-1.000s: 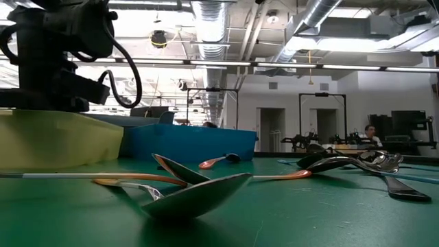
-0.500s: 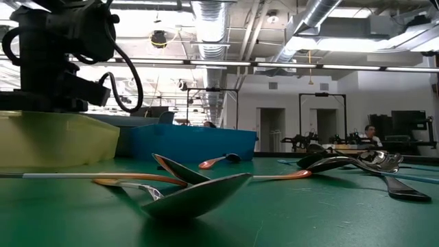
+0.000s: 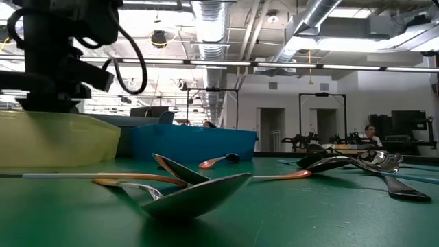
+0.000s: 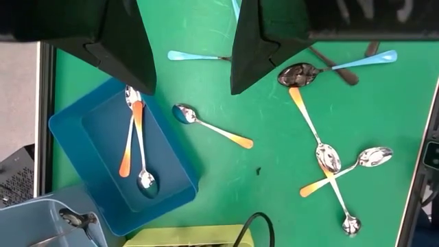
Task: Sort silverware by color (type)
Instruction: Adjust the black spoon in the green bin
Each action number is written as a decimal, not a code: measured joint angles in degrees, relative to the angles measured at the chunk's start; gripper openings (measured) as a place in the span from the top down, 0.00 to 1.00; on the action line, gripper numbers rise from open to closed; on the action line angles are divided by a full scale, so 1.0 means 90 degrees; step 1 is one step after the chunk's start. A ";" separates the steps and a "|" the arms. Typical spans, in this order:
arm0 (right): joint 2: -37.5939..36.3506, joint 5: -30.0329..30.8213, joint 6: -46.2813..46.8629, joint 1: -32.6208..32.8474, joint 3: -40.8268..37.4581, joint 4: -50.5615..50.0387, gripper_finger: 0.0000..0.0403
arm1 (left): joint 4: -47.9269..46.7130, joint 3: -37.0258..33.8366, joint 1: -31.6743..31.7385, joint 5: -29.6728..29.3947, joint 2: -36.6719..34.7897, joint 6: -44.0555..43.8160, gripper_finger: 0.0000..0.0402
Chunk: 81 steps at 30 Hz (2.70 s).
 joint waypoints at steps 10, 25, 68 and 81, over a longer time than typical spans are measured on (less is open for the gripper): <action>0.0000 0.0004 0.0002 0.0001 0.0000 -0.0004 0.51 | -0.0328 0.0291 0.0018 -0.0260 -0.0596 -0.0122 1.00; 0.0000 0.0005 -0.0597 -0.0095 0.0000 0.0303 0.51 | -0.0780 0.0875 0.0019 -0.0783 -0.2402 -0.0840 1.00; 0.0017 -0.4002 -0.2424 -0.3300 -0.2181 0.6853 0.51 | 0.1418 0.3182 0.1353 -0.2956 -0.5255 0.3704 1.00; 0.0017 -0.3997 -0.1559 -0.2969 -0.2183 0.6483 0.51 | 0.1404 0.1322 0.1350 -0.2105 -0.4685 0.2493 1.00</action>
